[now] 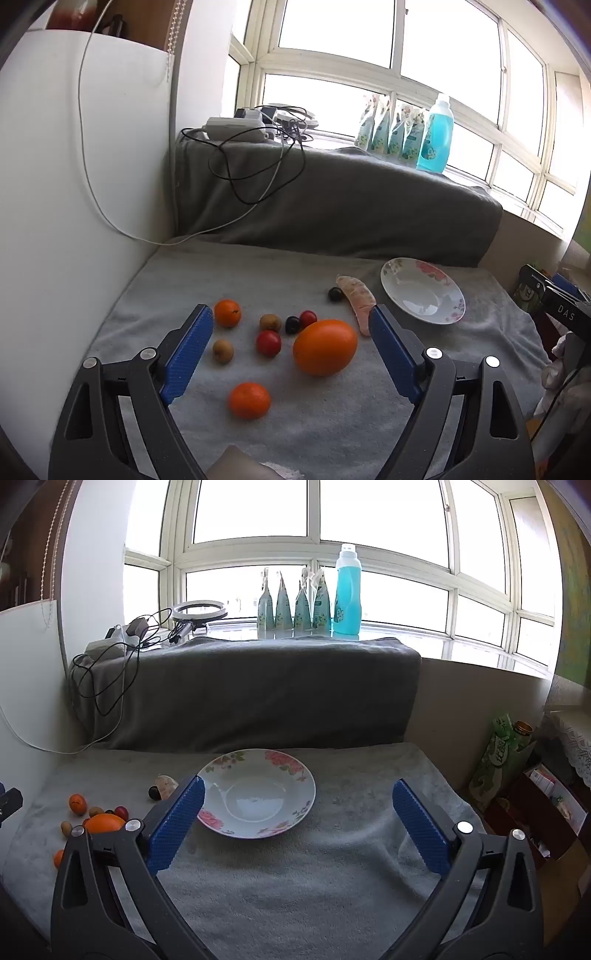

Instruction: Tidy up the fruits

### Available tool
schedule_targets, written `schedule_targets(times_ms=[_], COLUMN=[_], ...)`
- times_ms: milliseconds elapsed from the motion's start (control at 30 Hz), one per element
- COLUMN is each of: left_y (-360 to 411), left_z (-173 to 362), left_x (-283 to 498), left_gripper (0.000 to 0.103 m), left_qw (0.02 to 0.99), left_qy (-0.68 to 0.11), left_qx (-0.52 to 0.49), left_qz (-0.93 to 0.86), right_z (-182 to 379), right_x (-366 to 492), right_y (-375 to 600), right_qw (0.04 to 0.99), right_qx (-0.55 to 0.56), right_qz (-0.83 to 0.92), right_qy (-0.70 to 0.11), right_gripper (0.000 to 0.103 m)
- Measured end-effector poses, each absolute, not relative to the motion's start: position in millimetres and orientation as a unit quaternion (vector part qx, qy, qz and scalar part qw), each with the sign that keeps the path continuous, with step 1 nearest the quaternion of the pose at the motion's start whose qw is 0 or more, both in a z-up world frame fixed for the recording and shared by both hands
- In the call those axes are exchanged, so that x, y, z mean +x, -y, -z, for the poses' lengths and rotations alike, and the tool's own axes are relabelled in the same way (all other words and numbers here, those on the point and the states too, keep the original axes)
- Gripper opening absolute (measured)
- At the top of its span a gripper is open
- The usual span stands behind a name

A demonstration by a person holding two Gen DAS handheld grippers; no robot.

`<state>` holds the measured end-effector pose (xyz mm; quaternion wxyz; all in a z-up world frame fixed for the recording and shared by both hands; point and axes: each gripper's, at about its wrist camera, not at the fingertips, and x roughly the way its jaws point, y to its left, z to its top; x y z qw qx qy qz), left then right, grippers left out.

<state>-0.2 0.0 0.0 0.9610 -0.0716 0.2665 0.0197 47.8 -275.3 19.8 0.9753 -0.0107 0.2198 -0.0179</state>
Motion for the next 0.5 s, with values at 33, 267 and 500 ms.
schedule_targets(times_ms=[33, 267, 500], left_y=[0.0, 2.8, -2.2], left_z=[0.0, -2.9, 1.9], left_x=[-0.3, -0.9, -0.6], left_gripper=[0.086, 0.086, 0.086], left_qw=[0.961, 0.961, 0.959], left_qy=[-0.266, -0.267, -0.269], left_qx=[-0.071, -0.074, -0.082], left_qz=[-0.02, -0.02, -0.02], right_z=[-19.7, -20.0, -19.7], right_x=[47.5, 48.5, 46.8], right_y=[275.8, 272.7, 271.7], right_qw=[0.975, 0.975, 0.974], right_qx=[-0.012, -0.021, -0.019], right_qz=[0.017, 0.02, 0.017], right_qy=[-0.221, -0.223, -0.223], right_gripper=[0.103, 0.103, 0.103])
